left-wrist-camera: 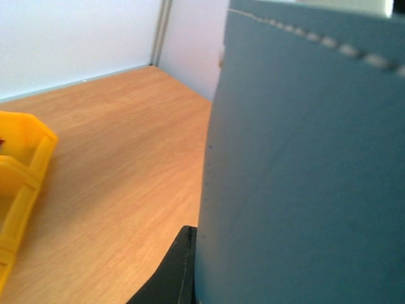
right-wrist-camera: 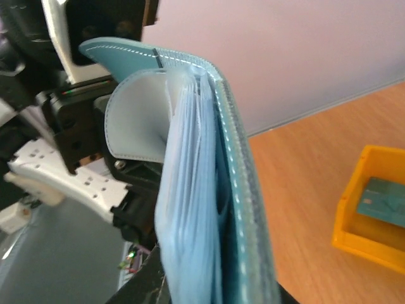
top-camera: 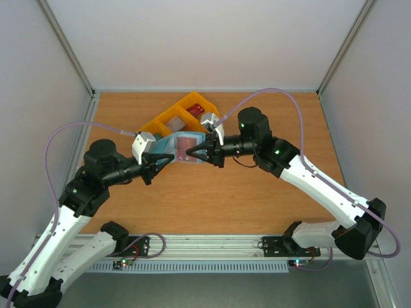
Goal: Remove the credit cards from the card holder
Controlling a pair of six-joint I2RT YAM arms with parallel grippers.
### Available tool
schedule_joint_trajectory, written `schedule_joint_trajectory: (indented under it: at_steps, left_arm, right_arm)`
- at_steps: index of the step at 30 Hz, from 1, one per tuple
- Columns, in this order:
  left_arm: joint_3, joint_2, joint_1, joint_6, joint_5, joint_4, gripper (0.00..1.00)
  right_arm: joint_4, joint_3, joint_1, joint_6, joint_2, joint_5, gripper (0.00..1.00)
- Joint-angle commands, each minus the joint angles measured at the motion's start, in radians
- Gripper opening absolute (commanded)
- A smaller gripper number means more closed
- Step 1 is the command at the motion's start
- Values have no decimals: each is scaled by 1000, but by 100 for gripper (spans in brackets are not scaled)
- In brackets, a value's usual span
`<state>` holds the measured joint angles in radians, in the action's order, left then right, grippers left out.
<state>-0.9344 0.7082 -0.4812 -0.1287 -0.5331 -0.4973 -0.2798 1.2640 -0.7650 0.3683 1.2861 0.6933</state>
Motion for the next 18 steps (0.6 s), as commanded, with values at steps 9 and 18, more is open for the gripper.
schedule_joint_trajectory:
  at_steps: [9,18]
  left_arm:
    - [-14,-40,85,-120,213,42,55]
    - [15,-81,95,93,-126,12,67]
  right_arm:
    - [-82,-15,91,23,-81,333,1]
    - [-94,28,93,-95,-68,152,1]
